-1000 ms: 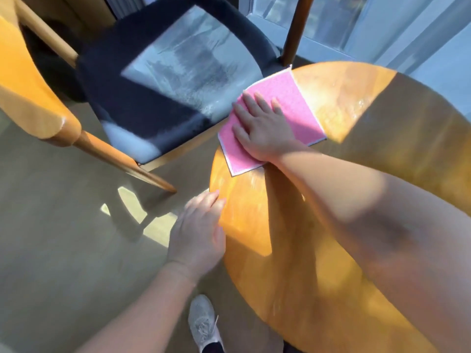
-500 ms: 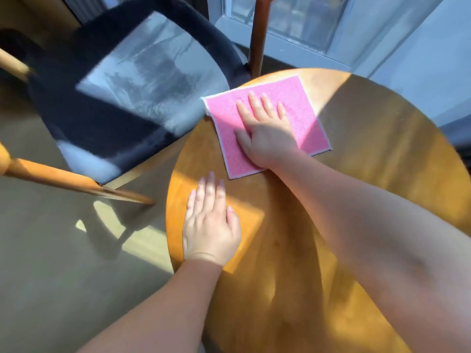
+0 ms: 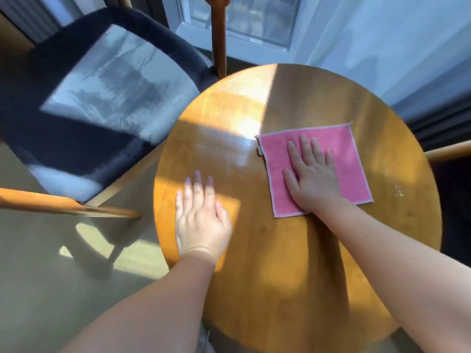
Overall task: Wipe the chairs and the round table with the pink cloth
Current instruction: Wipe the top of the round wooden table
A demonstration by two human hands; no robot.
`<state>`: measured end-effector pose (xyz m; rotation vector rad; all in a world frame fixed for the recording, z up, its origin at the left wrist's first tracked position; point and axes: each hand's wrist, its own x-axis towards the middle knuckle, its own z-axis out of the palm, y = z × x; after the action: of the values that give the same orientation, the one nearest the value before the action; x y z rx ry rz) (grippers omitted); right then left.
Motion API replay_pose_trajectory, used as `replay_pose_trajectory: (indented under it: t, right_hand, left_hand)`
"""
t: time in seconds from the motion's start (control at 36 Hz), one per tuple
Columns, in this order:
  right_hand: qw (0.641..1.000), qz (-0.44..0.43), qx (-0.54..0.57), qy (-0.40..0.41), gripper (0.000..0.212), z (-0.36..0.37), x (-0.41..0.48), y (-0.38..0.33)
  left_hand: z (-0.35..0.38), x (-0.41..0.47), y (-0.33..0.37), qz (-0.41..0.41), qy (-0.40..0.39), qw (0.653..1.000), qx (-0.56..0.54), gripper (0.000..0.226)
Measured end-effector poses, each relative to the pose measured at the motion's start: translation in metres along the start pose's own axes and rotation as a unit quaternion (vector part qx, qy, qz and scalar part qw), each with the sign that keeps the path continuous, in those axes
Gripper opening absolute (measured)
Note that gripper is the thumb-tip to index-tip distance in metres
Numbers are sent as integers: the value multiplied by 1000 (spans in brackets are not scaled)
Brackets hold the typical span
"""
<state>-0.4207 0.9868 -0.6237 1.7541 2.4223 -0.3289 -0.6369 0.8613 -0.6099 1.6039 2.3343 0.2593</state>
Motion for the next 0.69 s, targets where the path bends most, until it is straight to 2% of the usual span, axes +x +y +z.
replay_pose_trajectory:
  t: [0.17, 0.31, 0.42, 0.69]
  right_hand:
    - [999, -35, -11, -10, 72, -14, 50, -32]
    - [995, -100, -9, 12, 68, -20, 104, -83]
    - [995, -95, -15, 18, 66, -23, 149, -117]
    - [993, -107, -14, 38, 69, -27, 179, -116]
  left_hand:
    - [0, 0, 0, 1, 1, 1000, -1, 60]
    - [0, 0, 0, 4, 10, 1000, -12, 59]
    - [-1, 1, 1, -2, 11, 1000, -10, 60]
    - [-3, 3, 3, -6, 9, 1000, 1, 60]
